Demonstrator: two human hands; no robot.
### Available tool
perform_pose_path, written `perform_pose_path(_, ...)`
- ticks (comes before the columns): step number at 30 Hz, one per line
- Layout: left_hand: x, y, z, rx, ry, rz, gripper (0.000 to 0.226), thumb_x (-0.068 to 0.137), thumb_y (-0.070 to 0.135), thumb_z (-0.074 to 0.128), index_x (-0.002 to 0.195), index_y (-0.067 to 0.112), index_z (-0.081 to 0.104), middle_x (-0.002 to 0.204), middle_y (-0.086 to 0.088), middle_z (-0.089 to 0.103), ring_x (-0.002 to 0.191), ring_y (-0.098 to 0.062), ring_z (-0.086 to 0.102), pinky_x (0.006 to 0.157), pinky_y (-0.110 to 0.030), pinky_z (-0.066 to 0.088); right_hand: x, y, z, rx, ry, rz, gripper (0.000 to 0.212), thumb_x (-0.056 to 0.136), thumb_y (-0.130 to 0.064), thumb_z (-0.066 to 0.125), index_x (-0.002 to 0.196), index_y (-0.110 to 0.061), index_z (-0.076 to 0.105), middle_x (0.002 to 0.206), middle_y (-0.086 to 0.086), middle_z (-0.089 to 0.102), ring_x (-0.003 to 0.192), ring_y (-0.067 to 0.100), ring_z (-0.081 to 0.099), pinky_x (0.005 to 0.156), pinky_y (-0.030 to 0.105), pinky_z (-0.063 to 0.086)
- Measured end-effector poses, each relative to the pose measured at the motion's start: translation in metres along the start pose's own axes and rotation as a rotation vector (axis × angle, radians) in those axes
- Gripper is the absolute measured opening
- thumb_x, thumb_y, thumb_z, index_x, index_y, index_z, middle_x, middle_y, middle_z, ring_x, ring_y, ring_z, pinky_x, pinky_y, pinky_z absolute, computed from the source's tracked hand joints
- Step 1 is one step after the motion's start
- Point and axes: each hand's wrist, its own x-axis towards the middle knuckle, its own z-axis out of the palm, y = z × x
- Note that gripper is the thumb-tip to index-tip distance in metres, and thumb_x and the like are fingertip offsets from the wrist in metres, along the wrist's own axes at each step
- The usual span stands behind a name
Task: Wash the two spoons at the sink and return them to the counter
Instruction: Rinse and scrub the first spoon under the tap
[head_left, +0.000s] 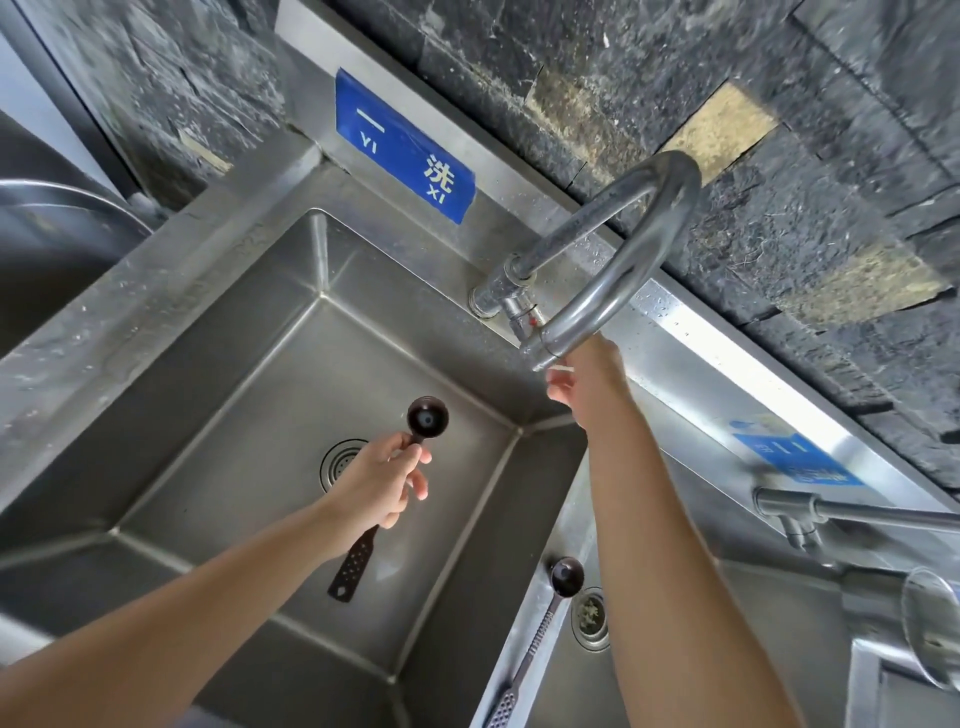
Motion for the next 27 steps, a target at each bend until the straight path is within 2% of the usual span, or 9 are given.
perform_pose_path(2,-0.010,0.002,0.002,-0.007,-0.003,-0.012,0.024,0.104,0.020,0.039,0.095,0.006,0.056,0.057,-0.006,0.056,0.039,-0.012,0.022,0.041,-0.017,0.016,-0.014,0.029,-0.003,0.072,0.099,-0.048,0.022,0.090,-0.032,0.050,0.085,-0.013,0.057,0.069,0.007,0.057,0.039,0.013,0.044,0.040,0.021,0.036)
perform_pose_path(5,-0.027,-0.001,0.004,0.012,0.004,-0.019,0.024,0.104,0.021,0.040,0.093,0.007,0.056,0.058,-0.006,0.057,0.039,-0.011,0.024,0.041,-0.019,0.017,-0.050,0.086,0.007,0.111,-0.042,0.047,0.022,0.091,-0.030,0.054,0.100,-0.012,0.062,0.076,0.008,0.065,0.044,0.015,0.052,0.041,0.024,0.041)
perform_pose_path(9,-0.050,-0.006,0.008,0.016,0.001,0.020,0.024,0.104,0.020,0.039,0.089,0.008,0.054,0.061,-0.007,0.054,0.037,-0.010,0.026,0.037,-0.020,0.021,-0.099,0.135,0.020,0.130,-0.294,0.118,0.027,0.097,-0.031,0.053,0.113,-0.011,0.061,0.098,0.010,0.074,0.063,0.020,0.064,0.063,0.036,0.057)
perform_pose_path(13,-0.066,-0.007,0.008,0.012,0.006,0.068,0.025,0.104,0.018,0.037,0.098,0.002,0.055,0.050,-0.003,0.050,0.040,-0.012,0.032,0.039,-0.023,0.025,-0.127,0.147,0.025,0.219,-0.467,0.063,0.031,0.095,-0.026,0.057,0.115,-0.002,0.064,0.102,0.011,0.075,0.058,0.020,0.060,0.082,0.044,0.058)
perform_pose_path(17,-0.071,-0.005,0.013,0.035,0.005,0.145,0.029,0.104,0.021,0.037,0.092,0.004,0.057,0.059,-0.010,0.051,0.044,-0.015,0.040,0.040,-0.025,0.032,-0.142,0.141,0.022,0.239,-0.429,0.026,0.024,0.096,-0.020,0.059,0.107,-0.002,0.069,0.089,0.008,0.071,0.055,0.018,0.056,0.084,0.045,0.056)
perform_pose_path(21,-0.073,-0.002,0.020,0.029,-0.013,0.160,0.030,0.102,0.022,0.038,0.088,0.005,0.058,0.060,-0.010,0.059,0.047,-0.018,0.049,0.044,-0.028,0.040,-0.146,0.131,0.018,0.241,-0.388,-0.009,0.024,0.098,-0.019,0.056,0.108,0.000,0.069,0.077,0.009,0.066,0.054,0.019,0.056,0.073,0.041,0.053)
perform_pose_path(23,-0.072,0.002,0.020,-0.004,-0.027,0.156,0.034,0.101,0.024,0.039,0.090,0.001,0.061,0.068,-0.018,0.065,0.051,-0.023,0.058,0.050,-0.031,0.050,-0.145,0.123,0.018,0.242,-0.345,-0.054,0.020,0.096,-0.018,0.060,0.106,-0.005,0.071,0.079,0.007,0.072,0.064,0.018,0.065,0.073,0.037,0.055)
perform_pose_path(25,-0.072,0.010,0.019,-0.009,-0.033,0.150,0.043,0.102,0.031,0.041,0.094,-0.003,0.067,0.076,-0.021,0.072,0.063,-0.029,0.071,0.059,-0.036,0.059,-0.143,0.115,0.019,0.215,-0.310,-0.108,0.016,0.093,-0.018,0.064,0.103,-0.009,0.074,0.090,0.009,0.076,0.081,0.022,0.071,0.083,0.038,0.057)
perform_pose_path(27,-0.069,0.021,0.018,-0.010,-0.034,0.150,0.044,0.101,0.037,0.045,0.100,-0.001,0.068,0.083,-0.021,0.076,0.075,-0.032,0.076,0.066,-0.042,0.063,-0.143,0.109,0.020,0.191,-0.297,-0.151,0.011,0.092,-0.019,0.065,0.094,-0.017,0.076,0.091,0.006,0.077,0.088,0.023,0.073,0.085,0.039,0.058)
